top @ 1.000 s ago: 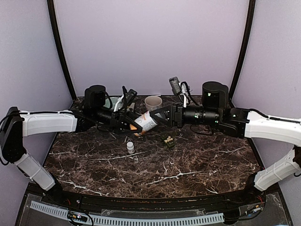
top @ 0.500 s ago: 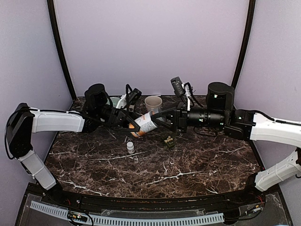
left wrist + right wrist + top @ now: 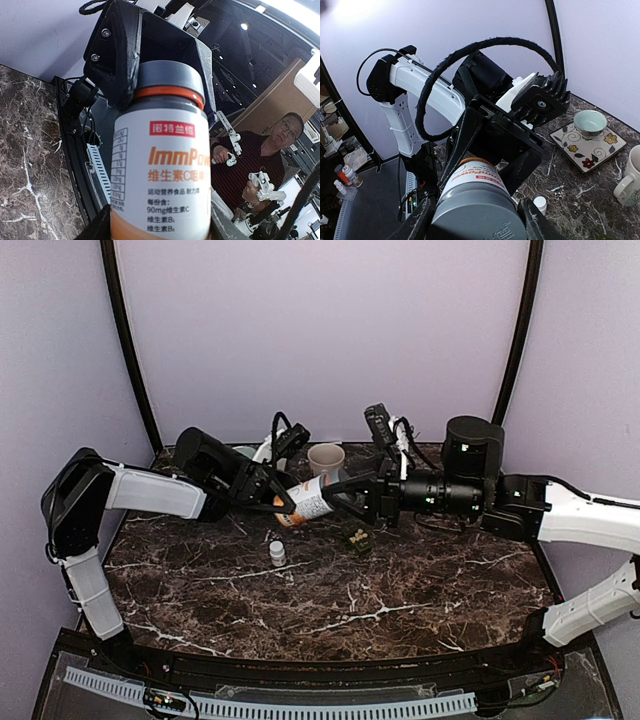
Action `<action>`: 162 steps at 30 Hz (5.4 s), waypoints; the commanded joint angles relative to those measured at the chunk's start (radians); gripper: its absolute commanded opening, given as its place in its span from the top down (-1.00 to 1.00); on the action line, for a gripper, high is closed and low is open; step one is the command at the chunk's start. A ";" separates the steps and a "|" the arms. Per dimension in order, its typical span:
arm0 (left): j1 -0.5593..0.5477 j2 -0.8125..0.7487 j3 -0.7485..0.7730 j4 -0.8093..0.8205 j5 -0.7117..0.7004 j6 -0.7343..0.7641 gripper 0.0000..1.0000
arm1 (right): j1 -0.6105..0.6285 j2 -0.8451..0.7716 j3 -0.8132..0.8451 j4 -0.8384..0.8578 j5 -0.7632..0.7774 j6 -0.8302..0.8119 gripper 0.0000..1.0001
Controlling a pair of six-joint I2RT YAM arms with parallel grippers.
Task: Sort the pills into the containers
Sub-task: Screw the lid of the pill bottle onto the pill bottle.
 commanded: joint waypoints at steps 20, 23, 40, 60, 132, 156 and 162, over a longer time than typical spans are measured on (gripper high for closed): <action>0.000 -0.047 0.065 0.206 -0.071 -0.117 1.00 | 0.087 0.126 0.035 -0.080 -0.066 0.326 0.58; -0.001 -0.056 0.062 0.199 -0.065 -0.106 1.00 | 0.097 0.148 0.067 -0.134 -0.046 0.387 0.58; -0.014 -0.335 0.094 -1.185 -0.254 1.104 1.00 | 0.165 0.270 0.238 -0.382 0.040 0.798 0.71; -0.034 -0.533 -0.007 -1.289 -0.587 1.344 1.00 | 0.200 0.447 0.511 -0.674 0.124 1.065 0.78; 0.020 -0.431 -0.026 -1.185 -0.290 1.142 1.00 | 0.256 -0.084 0.115 -0.245 0.558 -0.083 -0.71; 0.018 -0.403 -0.019 -1.126 -0.205 1.061 1.00 | 0.082 0.000 0.203 -0.137 0.089 0.008 -0.68; 0.018 -0.409 -0.021 -1.123 -0.202 1.056 1.00 | 0.062 0.000 0.195 -0.123 0.079 0.021 -0.67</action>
